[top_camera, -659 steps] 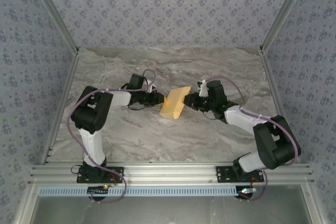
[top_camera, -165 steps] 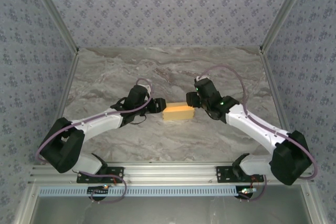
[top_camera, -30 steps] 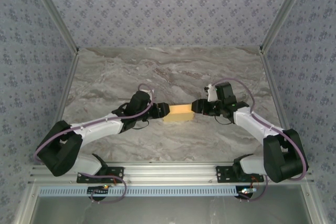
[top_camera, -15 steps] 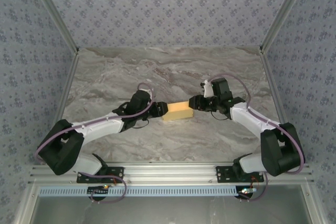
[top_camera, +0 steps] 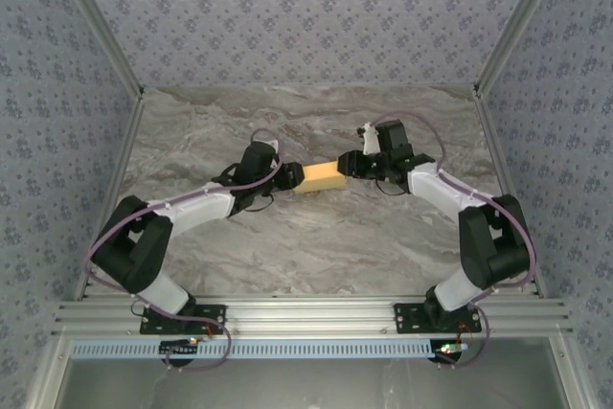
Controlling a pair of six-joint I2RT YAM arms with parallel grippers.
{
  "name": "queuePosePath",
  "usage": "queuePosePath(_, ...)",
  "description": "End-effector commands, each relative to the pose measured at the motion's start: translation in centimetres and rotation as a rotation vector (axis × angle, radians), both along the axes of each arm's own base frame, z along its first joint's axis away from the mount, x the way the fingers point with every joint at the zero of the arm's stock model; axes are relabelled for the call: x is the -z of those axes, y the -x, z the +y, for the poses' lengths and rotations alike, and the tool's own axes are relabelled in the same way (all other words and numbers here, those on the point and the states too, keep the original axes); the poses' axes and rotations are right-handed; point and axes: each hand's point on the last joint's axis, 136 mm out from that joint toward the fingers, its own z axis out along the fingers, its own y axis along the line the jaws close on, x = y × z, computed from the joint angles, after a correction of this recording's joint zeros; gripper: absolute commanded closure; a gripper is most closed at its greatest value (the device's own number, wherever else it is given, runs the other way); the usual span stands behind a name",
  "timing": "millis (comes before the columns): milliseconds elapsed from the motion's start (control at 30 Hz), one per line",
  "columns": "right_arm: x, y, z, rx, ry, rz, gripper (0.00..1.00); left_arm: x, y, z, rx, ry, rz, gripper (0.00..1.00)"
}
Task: Fold the paper box
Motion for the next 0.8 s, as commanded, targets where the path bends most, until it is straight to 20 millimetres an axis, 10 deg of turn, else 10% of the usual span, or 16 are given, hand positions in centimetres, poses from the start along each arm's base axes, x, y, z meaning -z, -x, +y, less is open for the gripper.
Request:
queuePosePath(0, -0.4, 0.4, 1.8, -0.085, -0.019, -0.026, 0.65, -1.6, -0.2, -2.0, 0.081, 0.026, -0.059, 0.54)
queuePosePath(767, 4.1, 6.7, 1.5, -0.152, 0.191, -0.066, 0.64, 2.0, 5.7, -2.2, 0.107, -0.043, -0.063, 0.46)
